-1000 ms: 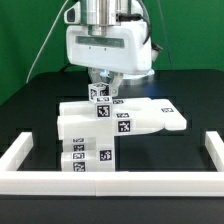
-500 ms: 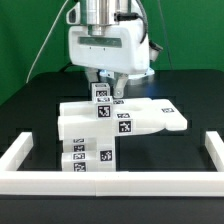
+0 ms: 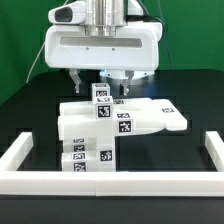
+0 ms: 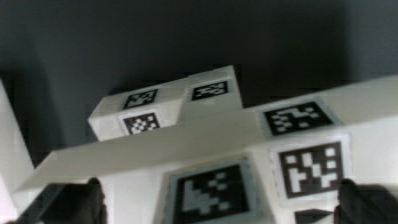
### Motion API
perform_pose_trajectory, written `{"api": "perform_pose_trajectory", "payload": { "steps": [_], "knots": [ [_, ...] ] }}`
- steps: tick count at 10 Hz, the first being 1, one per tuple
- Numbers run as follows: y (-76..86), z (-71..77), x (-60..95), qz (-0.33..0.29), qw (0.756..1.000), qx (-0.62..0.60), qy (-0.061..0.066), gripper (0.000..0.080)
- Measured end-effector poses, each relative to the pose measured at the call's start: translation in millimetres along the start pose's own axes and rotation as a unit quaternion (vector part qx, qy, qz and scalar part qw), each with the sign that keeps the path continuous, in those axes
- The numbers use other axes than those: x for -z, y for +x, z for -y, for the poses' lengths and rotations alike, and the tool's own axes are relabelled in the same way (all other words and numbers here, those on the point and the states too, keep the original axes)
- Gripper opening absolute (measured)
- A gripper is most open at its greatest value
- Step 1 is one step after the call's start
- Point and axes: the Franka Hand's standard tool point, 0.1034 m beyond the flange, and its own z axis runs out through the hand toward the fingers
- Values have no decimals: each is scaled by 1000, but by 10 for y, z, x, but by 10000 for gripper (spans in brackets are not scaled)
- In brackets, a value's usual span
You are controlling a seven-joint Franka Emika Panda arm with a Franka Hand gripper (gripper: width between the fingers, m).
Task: Assemble chair
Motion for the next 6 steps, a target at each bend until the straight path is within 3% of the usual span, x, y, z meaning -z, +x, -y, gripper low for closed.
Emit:
{"api": "perform_pose_trajectory", "payload": {
  "steps": [3, 4, 5, 6],
  "knots": [
    [-4, -18, -6, 1, 1000, 22, -1, 638],
    [-5, -19, -7, 1, 1000, 15, -1, 519],
    [-5, -18, -9, 1, 1000, 3, -1, 350],
    [-5, -16, -9, 1, 1000, -26, 0, 350]
  ]
}}
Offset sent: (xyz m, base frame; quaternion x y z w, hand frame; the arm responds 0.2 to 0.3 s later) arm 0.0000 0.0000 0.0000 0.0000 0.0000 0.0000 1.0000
